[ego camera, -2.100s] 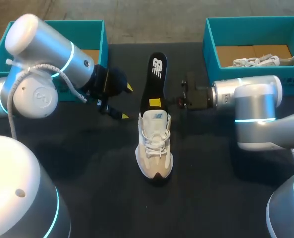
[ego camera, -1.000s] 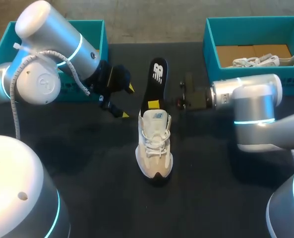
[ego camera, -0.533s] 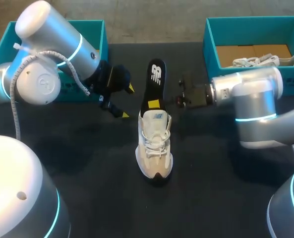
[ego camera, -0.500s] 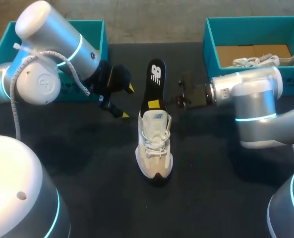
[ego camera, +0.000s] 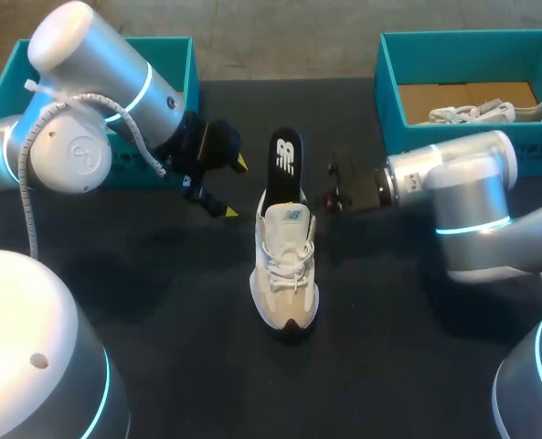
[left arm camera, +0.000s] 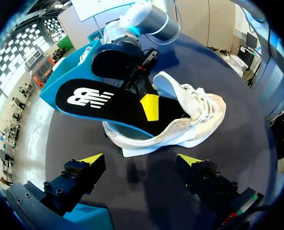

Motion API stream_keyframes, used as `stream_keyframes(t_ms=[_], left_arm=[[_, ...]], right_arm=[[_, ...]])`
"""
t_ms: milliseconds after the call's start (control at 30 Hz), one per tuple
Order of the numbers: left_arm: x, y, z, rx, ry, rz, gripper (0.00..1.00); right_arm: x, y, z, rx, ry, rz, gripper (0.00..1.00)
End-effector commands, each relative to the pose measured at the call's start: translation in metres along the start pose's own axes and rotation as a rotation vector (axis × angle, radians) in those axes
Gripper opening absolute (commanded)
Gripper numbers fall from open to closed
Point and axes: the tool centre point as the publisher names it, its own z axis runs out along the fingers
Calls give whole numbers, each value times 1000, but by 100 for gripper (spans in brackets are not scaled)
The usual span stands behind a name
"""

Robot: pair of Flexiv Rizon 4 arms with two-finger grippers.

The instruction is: Take the shoe out of the shoebox, open the shoe tongue, remove and reinsert the insole, then place the shoe into the shoebox

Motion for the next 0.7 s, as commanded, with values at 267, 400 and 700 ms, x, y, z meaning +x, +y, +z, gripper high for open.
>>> stream_keyframes(t_ms=[267, 400, 700], left_arm=[[0, 0, 0, -3, 1, 0, 100], [0, 0, 0, -3, 1, 0, 100], [0, 0, 0, -3, 1, 0, 100]], right_arm=[[5, 12, -9, 14, -41, -46, 27], [2, 19, -15, 26, -48, -60, 22], [-7, 28, -13, 81, -32, -60, 0]])
